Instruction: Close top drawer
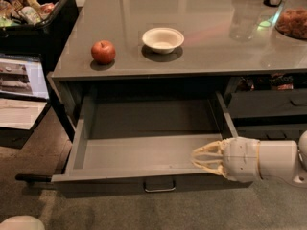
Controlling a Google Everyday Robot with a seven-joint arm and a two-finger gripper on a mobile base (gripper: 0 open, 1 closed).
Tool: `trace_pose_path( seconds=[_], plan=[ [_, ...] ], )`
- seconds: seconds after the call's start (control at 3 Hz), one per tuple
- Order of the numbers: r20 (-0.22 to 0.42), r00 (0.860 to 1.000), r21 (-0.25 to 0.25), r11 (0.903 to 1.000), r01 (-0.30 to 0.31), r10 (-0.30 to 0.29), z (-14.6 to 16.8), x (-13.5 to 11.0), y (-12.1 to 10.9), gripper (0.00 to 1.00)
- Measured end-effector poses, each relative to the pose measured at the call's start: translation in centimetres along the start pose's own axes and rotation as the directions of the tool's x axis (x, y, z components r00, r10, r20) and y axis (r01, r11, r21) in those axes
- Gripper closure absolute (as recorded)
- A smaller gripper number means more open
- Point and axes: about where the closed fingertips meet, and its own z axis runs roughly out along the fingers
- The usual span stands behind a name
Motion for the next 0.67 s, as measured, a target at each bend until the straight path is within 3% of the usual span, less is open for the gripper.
trace_pose_path(
  seconds=[0.33, 0.67],
  plan=[
    [-0.096, 0.995, -0.061, 0.9977, -0.029, 0.023, -1.5, 2.8, 1.7, 0.14],
    [-0.178, 0.983, -0.102, 0.9925, -0.066, 0.047, -1.9, 5.4, 3.1, 0.0]
  ],
)
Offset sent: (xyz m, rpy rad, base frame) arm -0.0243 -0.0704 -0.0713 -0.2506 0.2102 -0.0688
